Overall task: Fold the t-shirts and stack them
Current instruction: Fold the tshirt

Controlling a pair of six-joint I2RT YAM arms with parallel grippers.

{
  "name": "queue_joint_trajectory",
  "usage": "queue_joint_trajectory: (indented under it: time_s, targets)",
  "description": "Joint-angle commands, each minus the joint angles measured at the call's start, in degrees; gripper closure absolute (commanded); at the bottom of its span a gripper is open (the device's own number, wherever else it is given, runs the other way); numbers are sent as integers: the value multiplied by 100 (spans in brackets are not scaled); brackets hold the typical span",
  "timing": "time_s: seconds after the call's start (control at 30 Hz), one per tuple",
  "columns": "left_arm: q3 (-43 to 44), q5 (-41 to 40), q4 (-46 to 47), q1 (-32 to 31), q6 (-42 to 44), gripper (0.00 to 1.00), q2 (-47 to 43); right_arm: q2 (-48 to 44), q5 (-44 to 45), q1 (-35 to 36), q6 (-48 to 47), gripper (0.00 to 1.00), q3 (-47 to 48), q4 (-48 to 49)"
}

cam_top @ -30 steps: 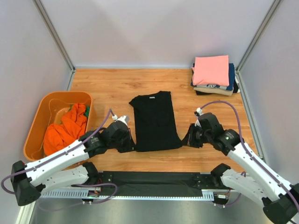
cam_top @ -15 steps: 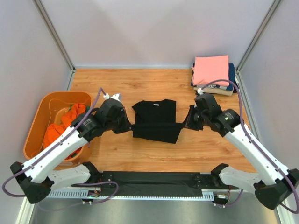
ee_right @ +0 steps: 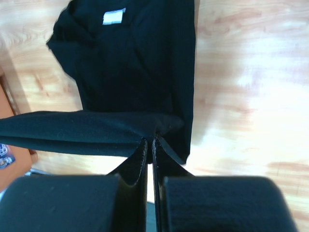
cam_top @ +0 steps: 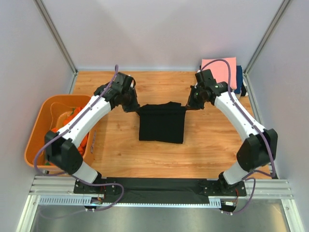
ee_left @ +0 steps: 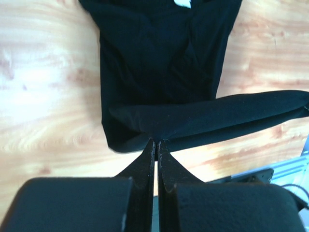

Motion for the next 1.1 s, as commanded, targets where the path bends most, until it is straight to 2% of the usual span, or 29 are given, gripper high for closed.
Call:
queue_joint_trajectory:
  time_s: [0.0, 0.43, 0.57, 0.6, 0.67, 0.7, 0.73, 0.8, 0.9, 0.97, 1.0, 1.07]
  targets:
    - [421, 88, 4, 352, 411, 100, 445, 460, 92, -304, -480, 100, 568, 62]
    - [2020, 413, 92, 968, 877, 100, 3141, 2788, -417, -585, -446, 100, 1879, 432]
    - [2704, 720, 100, 1249, 1008, 100, 3864, 3518, -611, -682, -419, 100, 2685, 458]
    - [2855, 930, 109, 1328, 1035, 92, 4004, 3667, -663, -699, -419, 99, 2880, 423]
    - [3372, 1046, 13, 1381, 1140, 76, 4330, 4063, -830, -752, -481, 77, 3240, 344]
    - [3567, 1072, -196, 1398, 1150, 64, 4400, 4178, -840, -779, -559, 66, 3694, 100]
    - [3977, 1090, -346, 1407, 1211, 60, 4497, 4318, -866, -805, -595, 50, 3856, -50]
    - [4201, 1160, -584, 1399, 1281, 48, 4472, 4267, -770, -823, -630, 44, 4024, -367]
    - [3956, 995, -594, 1364, 1352, 43, 3955, 3235, -480, -761, -587, 41, 3447, -184]
    - [3430, 837, -594, 1320, 1334, 43, 3357, 2661, -479, -639, -569, 41, 2533, 192]
    - [3219, 775, -551, 1215, 1326, 45, 3138, 2084, -645, -586, -543, 42, 2139, 386]
    - [2455, 712, -262, 952, 1326, 50, 2470, 1597, -1014, -393, -464, 44, 1075, 990]
